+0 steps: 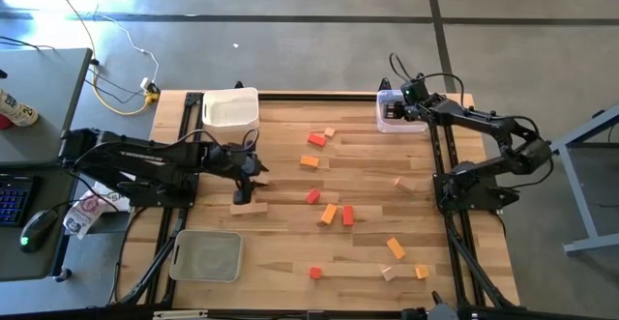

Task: Sort & place blocks by color
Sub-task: Put the orange block into the transparent bin, then put the brown block into the gray bin

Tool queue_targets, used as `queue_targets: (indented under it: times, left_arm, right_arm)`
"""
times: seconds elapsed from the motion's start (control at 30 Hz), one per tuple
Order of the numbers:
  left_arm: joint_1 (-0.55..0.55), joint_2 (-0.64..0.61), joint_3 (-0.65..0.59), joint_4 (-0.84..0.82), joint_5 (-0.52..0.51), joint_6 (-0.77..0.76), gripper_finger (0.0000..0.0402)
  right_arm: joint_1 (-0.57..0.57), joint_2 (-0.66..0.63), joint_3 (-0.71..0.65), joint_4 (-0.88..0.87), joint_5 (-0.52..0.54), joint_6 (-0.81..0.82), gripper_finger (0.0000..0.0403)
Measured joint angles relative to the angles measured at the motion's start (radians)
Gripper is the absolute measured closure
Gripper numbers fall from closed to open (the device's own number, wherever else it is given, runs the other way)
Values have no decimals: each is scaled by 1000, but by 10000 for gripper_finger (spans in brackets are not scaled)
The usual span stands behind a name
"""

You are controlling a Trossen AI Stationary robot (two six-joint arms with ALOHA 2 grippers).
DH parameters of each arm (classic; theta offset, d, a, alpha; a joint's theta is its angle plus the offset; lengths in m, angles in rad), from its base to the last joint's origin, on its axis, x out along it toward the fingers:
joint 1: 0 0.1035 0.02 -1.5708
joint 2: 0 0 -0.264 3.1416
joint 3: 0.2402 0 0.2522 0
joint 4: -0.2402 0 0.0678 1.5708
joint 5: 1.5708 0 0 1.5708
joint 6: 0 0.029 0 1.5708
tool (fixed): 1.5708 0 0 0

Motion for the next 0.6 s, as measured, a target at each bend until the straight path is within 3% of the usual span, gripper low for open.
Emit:
queue_targets:
  times: [0.23,0.5,0.6]
  left_arm:
    - [1,28,7,-49,12,50,200]
    - [28,80,133,-223,16,123,200]
    - [29,104,152,-258,13,183,200]
  right_arm:
    - [0,-3,0,1,-12,1,207]
    - [0,-77,0,9,-27,9,203]
    - [3,-118,0,9,-79,8,203]
